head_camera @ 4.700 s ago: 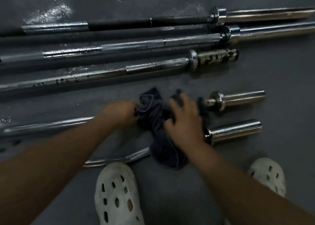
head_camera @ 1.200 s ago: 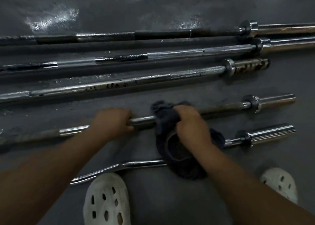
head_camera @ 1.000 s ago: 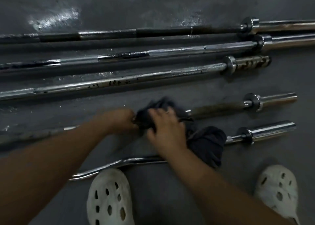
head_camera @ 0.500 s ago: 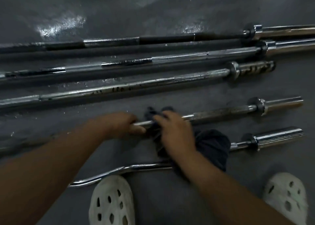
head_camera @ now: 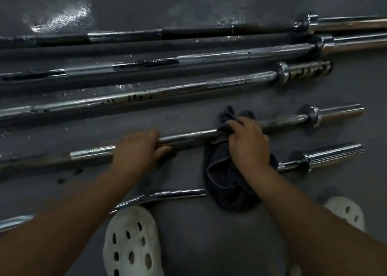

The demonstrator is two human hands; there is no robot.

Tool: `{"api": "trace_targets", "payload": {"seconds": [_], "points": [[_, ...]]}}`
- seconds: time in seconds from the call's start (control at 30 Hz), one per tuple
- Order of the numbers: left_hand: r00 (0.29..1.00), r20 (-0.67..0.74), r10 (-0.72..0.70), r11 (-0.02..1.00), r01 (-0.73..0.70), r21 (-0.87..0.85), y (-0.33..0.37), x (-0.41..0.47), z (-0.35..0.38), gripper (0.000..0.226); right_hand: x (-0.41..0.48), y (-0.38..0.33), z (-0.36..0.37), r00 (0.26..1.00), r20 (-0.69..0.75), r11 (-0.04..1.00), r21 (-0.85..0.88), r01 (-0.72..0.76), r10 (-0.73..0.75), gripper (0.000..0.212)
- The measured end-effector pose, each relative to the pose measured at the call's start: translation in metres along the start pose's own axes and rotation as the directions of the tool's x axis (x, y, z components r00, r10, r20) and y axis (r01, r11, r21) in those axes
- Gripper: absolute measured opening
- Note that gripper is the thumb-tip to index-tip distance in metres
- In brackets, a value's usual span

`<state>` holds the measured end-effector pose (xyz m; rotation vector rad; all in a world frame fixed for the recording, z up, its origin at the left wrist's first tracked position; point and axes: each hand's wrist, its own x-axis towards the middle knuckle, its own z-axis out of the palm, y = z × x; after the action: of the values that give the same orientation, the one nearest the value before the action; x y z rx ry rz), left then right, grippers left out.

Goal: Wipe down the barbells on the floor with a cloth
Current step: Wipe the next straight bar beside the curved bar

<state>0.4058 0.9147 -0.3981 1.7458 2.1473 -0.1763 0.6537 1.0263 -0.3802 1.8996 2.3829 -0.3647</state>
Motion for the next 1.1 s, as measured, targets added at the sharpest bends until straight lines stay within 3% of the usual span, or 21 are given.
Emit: {"api": "trace_targets", "payload": {"seconds": [0.03, 0.07, 0.13, 0.2, 0.27, 0.33, 0.4, 0.43, 0.5, 0.57, 0.6, 0.63, 0.67, 0.7, 0.77, 0.8, 0.87, 0.93, 0.97, 1.03, 1.1], "points": [[0.999, -0.021, 0.028, 0.999, -0.027, 0.032, 0.002, -0.003, 0.001, 0.046, -0.006, -0.009, 0.004, 0.999, -0.015, 0.999, 0.016, -0.047, 0.048, 0.039], [0.996, 0.073, 0.059, 0.998, -0.061, 0.023, 0.000, 0.002, -0.001, 0.047, -0.014, -0.029, 0.010, 1.000, -0.016, 0.999, 0.021, -0.025, 0.025, 0.040], [0.904, 0.399, 0.153, 0.981, -0.090, -0.171, -0.011, 0.022, -0.014, 0.049, -0.034, -0.070, 0.024, 0.979, 0.028, 0.979, -0.017, 0.202, -0.202, 0.044], [0.790, 0.567, 0.233, 0.946, -0.048, -0.321, -0.019, 0.039, -0.033, 0.045, -0.043, -0.076, 0.024, 0.905, 0.091, 0.908, -0.025, 0.419, -0.416, 0.051], [0.871, 0.450, 0.196, 0.965, -0.090, -0.247, -0.022, 0.040, -0.031, 0.044, -0.025, -0.045, 0.014, 0.908, 0.094, 0.913, 0.004, 0.409, -0.407, 0.053], [0.982, 0.109, 0.152, 0.988, -0.148, -0.038, -0.013, 0.015, -0.006, 0.043, -0.016, -0.013, 0.008, 0.979, 0.076, 0.982, 0.006, 0.187, -0.187, 0.054], [0.982, -0.092, 0.167, 0.984, -0.160, 0.077, 0.002, -0.010, 0.009, 0.041, -0.020, -0.015, 0.009, 0.998, 0.060, 1.000, 0.009, 0.001, -0.002, 0.054], [0.990, -0.033, 0.140, 0.987, -0.136, 0.083, 0.007, -0.009, 0.007, 0.040, -0.025, -0.033, 0.011, 0.998, 0.057, 1.000, 0.007, -0.002, 0.001, 0.053], [0.961, 0.259, 0.100, 0.994, -0.088, -0.059, 0.007, 0.014, -0.007, 0.038, -0.042, -0.075, 0.023, 0.977, 0.092, 0.981, -0.026, 0.193, -0.190, 0.055], [0.815, 0.562, 0.139, 0.969, 0.004, -0.245, 0.003, 0.043, -0.021, 0.035, -0.052, -0.087, 0.029, 0.888, 0.158, 0.897, -0.024, 0.440, -0.432, 0.059], [0.783, 0.605, 0.148, 0.960, 0.033, -0.277, 0.000, 0.050, -0.024, 0.036, -0.047, -0.076, 0.023, 0.862, 0.177, 0.873, -0.034, 0.487, -0.474, 0.060], [0.803, 0.580, 0.138, 0.960, 0.035, -0.278, -0.003, 0.050, -0.023, 0.039, -0.037, -0.057, 0.017, 0.876, 0.166, 0.886, -0.027, 0.462, -0.452, 0.060], [0.875, 0.474, 0.096, 0.971, 0.021, -0.237, -0.005, 0.042, -0.018, 0.042, -0.027, -0.034, 0.012, 0.915, 0.139, 0.923, -0.023, 0.385, -0.379, 0.059], [0.958, 0.281, 0.051, 0.987, -0.006, -0.158, -0.005, 0.027, -0.008, 0.040, -0.019, -0.014, 0.009, 0.958, 0.102, 0.962, -0.017, 0.271, -0.268, 0.058], [0.995, -0.060, 0.075, 0.997, -0.074, 0.019, 0.003, -0.008, 0.007, 0.034, -0.016, 0.000, 0.007, 0.997, 0.055, 0.998, 0.009, 0.056, -0.056, 0.055], [0.993, -0.086, 0.086, 0.995, -0.080, 0.066, 0.005, -0.013, 0.010, 0.033, -0.020, -0.012, 0.010, 0.999, 0.032, 1.000, -0.005, 0.015, -0.015, 0.053], [0.988, 0.126, 0.094, 0.996, -0.095, -0.001, 0.003, 0.002, 0.000, 0.036, -0.036, -0.053, 0.022, 0.992, 0.033, 0.992, -0.030, 0.126, -0.125, 0.053], [0.871, 0.463, 0.162, 0.970, -0.055, -0.236, -0.006, 0.028, -0.018, 0.037, -0.052, -0.083, 0.033, 0.917, 0.093, 0.920, -0.026, 0.391, -0.387, 0.054], [0.819, 0.541, 0.193, 0.952, -0.024, -0.305, -0.010, 0.037, -0.024, 0.036, -0.052, -0.082, 0.032, 0.869, 0.135, 0.874, -0.032, 0.485, -0.477, 0.055], [0.865, 0.466, 0.188, 0.972, -0.096, -0.215, -0.012, 0.036, -0.027, 0.041, -0.032, -0.053, 0.019, 0.880, 0.129, 0.884, -0.037, 0.465, -0.457, 0.056], [0.980, 0.095, 0.172, 0.985, -0.174, 0.007, -0.009, 0.013, -0.005, 0.037, -0.018, -0.017, 0.012, 0.965, 0.102, 0.968, -0.051, 0.246, -0.240, 0.056]]}}
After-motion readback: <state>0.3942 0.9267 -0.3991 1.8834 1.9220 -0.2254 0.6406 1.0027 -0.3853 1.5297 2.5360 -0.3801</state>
